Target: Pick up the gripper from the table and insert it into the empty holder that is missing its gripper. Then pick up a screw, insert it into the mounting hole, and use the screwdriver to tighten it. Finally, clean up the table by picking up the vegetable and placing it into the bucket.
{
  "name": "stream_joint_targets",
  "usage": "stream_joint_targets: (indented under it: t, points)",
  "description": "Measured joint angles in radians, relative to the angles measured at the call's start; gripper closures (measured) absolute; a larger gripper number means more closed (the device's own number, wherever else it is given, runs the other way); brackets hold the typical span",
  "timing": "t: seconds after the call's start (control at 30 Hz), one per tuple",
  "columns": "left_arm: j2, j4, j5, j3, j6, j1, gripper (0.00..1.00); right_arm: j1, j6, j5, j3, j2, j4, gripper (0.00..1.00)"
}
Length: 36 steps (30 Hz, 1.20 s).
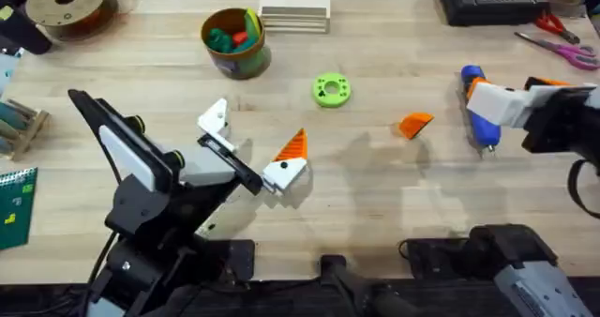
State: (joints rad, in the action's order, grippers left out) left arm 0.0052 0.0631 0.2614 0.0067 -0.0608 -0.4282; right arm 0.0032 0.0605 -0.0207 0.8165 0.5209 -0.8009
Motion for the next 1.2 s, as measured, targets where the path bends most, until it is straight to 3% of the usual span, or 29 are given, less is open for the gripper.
stream_joint_targets:
  t: [0.27, 0.57, 0.7, 0.97, 1.2]
  points:
    - [0.0, -0.002, 0.024, 0.0, 0.0, 0.0, 0.014, 0.0, 0.0, 0.0, 0.0, 0.0, 0.002, 0.191]
    - [0.0, -0.01, 0.26, 0.0, -0.002, 0.0, 0.014, 0.0, 0.0, -0.002, 0.0, 0.0, 0.002, 0.191]
    - [0.0, -0.01, 0.342, 0.0, -0.039, 0.0, 0.014, 0.0, 0.0, -0.003, 0.0, 0.0, 0.003, 0.191]
    - [0.0, -0.009, 0.394, 0.0, -0.086, 0.0, 0.014, 0.006, -0.016, -0.014, 0.0, 0.067, 0.003, 0.19]
    - [0.0, -0.008, 0.401, 0.0, -0.094, 0.0, 0.014, 0.107, -0.124, -0.056, 0.0, 0.207, -0.026, 0.19]
